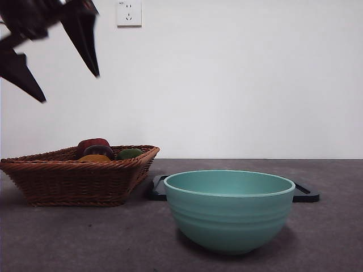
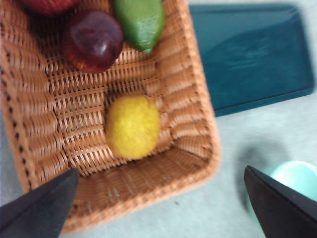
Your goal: Pick up the wifruite, put it on the bowl, pick up the plate, put it on desk
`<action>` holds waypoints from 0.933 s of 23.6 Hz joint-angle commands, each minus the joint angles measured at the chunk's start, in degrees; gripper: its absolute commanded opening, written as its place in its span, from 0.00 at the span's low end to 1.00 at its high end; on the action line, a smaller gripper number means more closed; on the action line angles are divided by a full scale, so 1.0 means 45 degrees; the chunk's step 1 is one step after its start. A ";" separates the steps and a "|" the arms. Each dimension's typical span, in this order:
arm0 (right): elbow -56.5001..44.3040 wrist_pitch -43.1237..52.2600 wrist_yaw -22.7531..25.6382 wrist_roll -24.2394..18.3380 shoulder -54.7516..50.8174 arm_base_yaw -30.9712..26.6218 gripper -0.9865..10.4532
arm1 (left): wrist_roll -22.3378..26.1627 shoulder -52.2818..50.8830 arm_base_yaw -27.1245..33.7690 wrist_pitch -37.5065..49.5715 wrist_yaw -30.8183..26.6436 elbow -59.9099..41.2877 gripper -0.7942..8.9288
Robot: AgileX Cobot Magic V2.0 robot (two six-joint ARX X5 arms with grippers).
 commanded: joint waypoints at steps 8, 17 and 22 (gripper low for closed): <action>0.0228 0.0126 0.0005 -0.0073 0.0049 0.0034 0.59 | 0.0597 0.3526 -0.1098 0.1166 -0.1705 0.0957 0.71; 0.0228 0.0121 0.0000 -0.0068 0.0049 0.0034 0.59 | 0.0602 0.5008 -0.1404 0.1496 -0.2414 0.0957 0.69; 0.0228 0.0121 0.0005 -0.0073 0.0049 0.0034 0.59 | 0.0748 0.5095 -0.1399 0.1350 -0.2793 0.0957 0.50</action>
